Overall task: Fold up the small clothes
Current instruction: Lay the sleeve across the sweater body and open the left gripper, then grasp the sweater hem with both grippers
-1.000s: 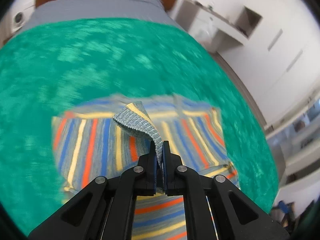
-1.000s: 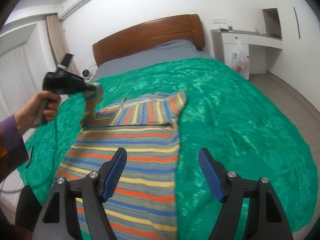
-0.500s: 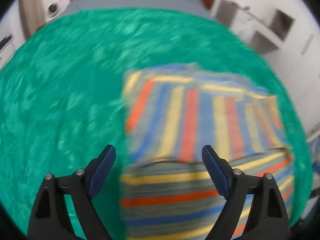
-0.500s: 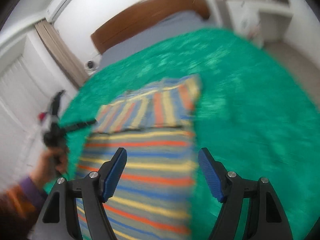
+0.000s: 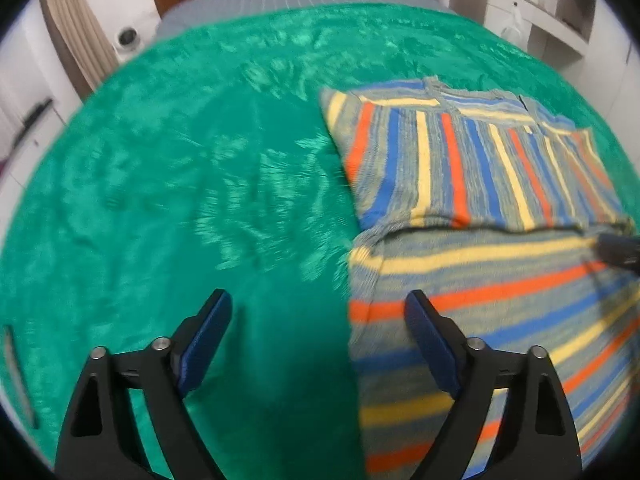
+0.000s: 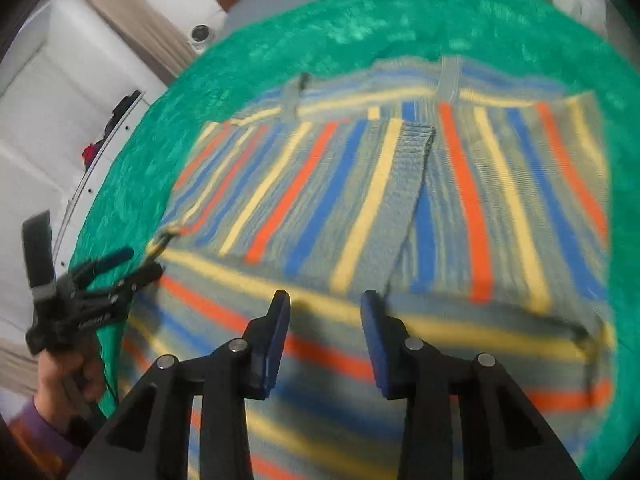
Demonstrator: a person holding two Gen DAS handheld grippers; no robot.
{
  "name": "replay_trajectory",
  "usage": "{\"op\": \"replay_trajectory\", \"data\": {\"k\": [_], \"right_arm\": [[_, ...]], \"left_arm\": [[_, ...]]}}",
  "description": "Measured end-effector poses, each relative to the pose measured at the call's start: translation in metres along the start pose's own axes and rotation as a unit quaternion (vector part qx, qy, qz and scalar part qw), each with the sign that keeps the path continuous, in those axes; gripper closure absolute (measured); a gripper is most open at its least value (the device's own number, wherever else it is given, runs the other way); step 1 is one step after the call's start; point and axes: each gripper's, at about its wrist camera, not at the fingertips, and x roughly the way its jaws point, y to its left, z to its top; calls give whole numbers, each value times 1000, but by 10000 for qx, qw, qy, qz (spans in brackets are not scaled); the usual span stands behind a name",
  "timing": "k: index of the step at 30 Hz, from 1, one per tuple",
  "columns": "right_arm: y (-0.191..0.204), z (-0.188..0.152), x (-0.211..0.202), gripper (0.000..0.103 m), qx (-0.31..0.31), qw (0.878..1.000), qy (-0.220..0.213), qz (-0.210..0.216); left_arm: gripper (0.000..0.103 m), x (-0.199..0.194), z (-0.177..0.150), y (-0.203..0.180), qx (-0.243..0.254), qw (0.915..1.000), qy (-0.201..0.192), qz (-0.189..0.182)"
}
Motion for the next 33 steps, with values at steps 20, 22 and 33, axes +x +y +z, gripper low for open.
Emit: {"op": "replay_trajectory", "data": {"k": [20,22,33], "right_arm": [[-4,-104,-126,32,-351,9910,-815,-1005],[-9,-117,-134,32,-293,9911,-756,-1060],[-52,-241,-152,39,601,9954,479,-565]], "left_arm": [[7,-66,-51,-5,-67,9995,-281,159],[7,-68,-77,8,-266,9995,-65,-142],[24,-75,-210,6,-6,9831,1338,-1249]]}}
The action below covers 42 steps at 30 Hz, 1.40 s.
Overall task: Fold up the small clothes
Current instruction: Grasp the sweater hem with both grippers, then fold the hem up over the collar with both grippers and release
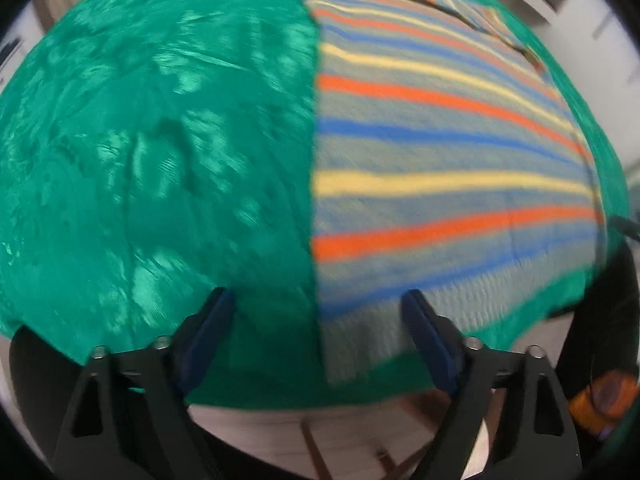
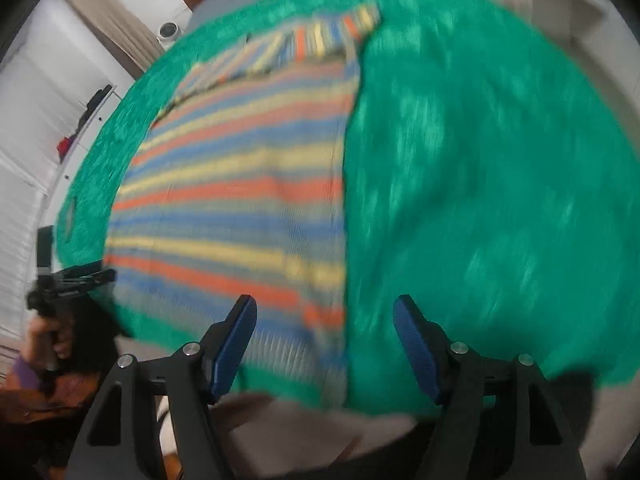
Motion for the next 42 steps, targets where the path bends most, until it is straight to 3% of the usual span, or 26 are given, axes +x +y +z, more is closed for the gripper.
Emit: {"op": "replay_trajectory", "data": {"k": [4,5,6,7,12,20,26,29,32,35,37,42], "right_arm": [[-5,-9,26,59,215,9990,379,1],[-6,-9,34,66,262,9979,587,45],[-7,-10,39,81,272,9973,672,81],[-6,-10,41,93,254,9972,693,94],[0,-12,4,97,129,9991,385,123],[21,-27,-27,98,-6,9995,284,153],[12,-41,-40,98,300,9985,350,283],[7,-32,-59,98,456,9978,74,481],[5,-1,-76,98,438,9962,-415,631],[-3,48,-79,98,495,9921,-830,798],[-7,85,-72,98,437,9903,-1071,775],[-20,198,-30,98,524,9858,-1462,646]], "left_arm": [[46,6,2,-7,55,9997,132,-190],[57,8,3,-9,63,9996,150,-236],[91,9,4,-10,88,9993,165,-320],[98,11,5,-10,64,9985,194,-499],[100,-4,1,6,-436,9945,43,-952],[100,-39,-24,-4,-297,9935,-250,-1069],[100,-50,-28,5,-387,9909,-110,-1284],[100,-67,-16,18,-601,9859,-287,-1533],[100,-92,21,35,-788,9780,-782,-1763],[100,-102,80,45,-866,9704,-1249,-1875],[100,-100,123,45,-782,9703,-1524,-1706],[100,-68,243,40,-789,9728,-1739,-1309]]}}
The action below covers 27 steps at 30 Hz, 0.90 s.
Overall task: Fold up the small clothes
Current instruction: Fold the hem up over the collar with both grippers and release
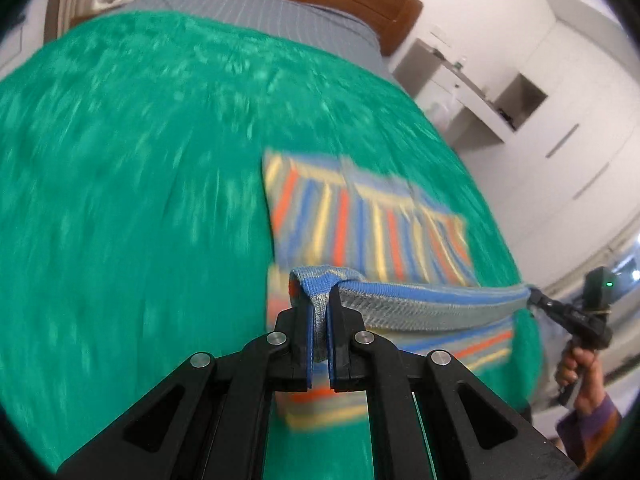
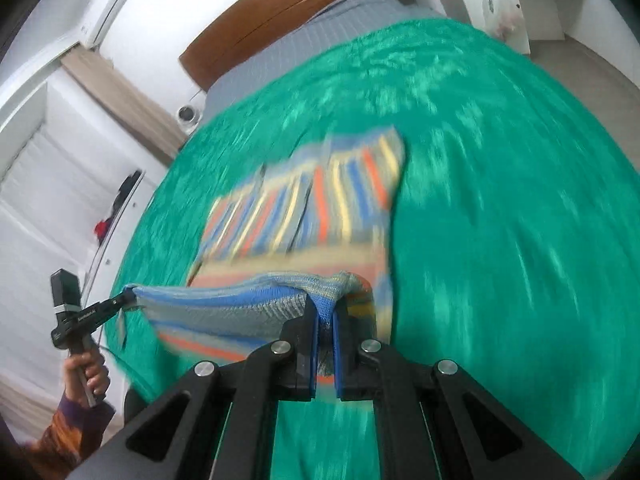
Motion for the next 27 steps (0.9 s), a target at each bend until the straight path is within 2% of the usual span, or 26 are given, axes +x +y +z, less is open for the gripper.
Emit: {"op": "replay_trajectory", "data": {"k": [4,7,13,14,15,16,17,18,19,20,22,25,27], "right_arm": [[-15,61,63,98,188,9998,54,-98],[-35,94,108,98,404,9987,159,-250],[-64,118,159,97,798,9963,258,-205],[-69,120,166,94,920,9954,269,-84],[-74,122,169,90,1039,9943,226,-15],[-79,125,167,86,1185,9929,88,79],[-83,127,163,80,1273,9917,-49,143],[-86,130,156,79,1338,9906,-205,171],[-88,132,147,79,1372,9897,-368,171],[-88,135,137,79,1340,9897,-477,152],[-77,137,122,79,972,9945,-366,128],[-49,130,120,79,179,9995,181,169],[-27,122,144,79,-242,9953,918,162]], "left_arm": [[100,65,61,7,-125,9996,35,257],[100,102,80,16,-227,9987,163,421],[97,165,97,28,-321,9964,434,655],[90,170,100,30,-383,9957,455,712],[72,170,105,32,-467,9951,451,743],[59,168,111,37,-613,9945,380,764],[37,159,118,43,-766,9942,175,730],[26,150,121,46,-860,9938,-11,704],[23,134,125,51,-952,9931,-274,633],[19,127,126,53,-957,9931,-357,581],[19,109,124,54,-818,9947,-385,494],[17,97,108,42,-302,9987,-173,382],[16,109,92,24,133,9994,234,223]]}}
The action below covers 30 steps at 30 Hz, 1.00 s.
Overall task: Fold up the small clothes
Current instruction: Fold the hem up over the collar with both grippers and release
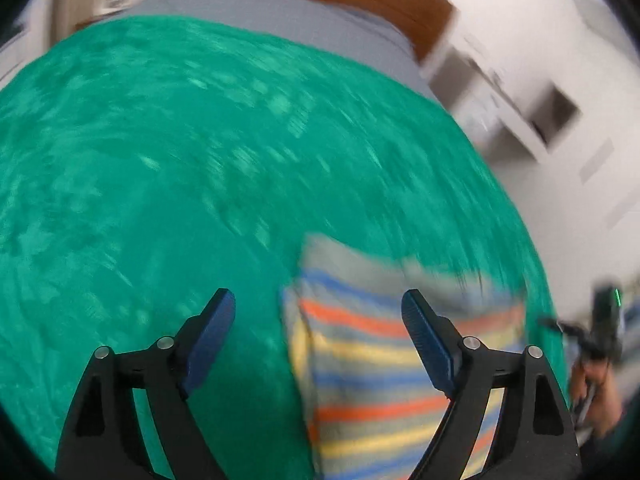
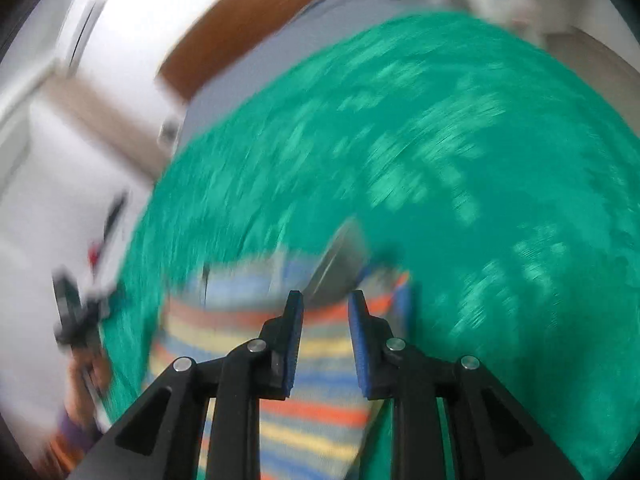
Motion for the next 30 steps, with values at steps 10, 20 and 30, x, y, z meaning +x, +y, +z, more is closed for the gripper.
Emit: {"op": "replay_trajectory", "data": {"k": [10,20,30], "right_arm": [[32,13,33,70,291,9983,-472,-200],[10,-146,-13,100,-865,9902,621,-907],[60,-160,-47,83,-1231,9893,-6,-780]], "left_arm": [[16,13,-91,-47,722,9946,649,376],[17,-4,-148,-36,1120,9883,554,877],[17,-49,-158,-42,898,9906,275,995]]}}
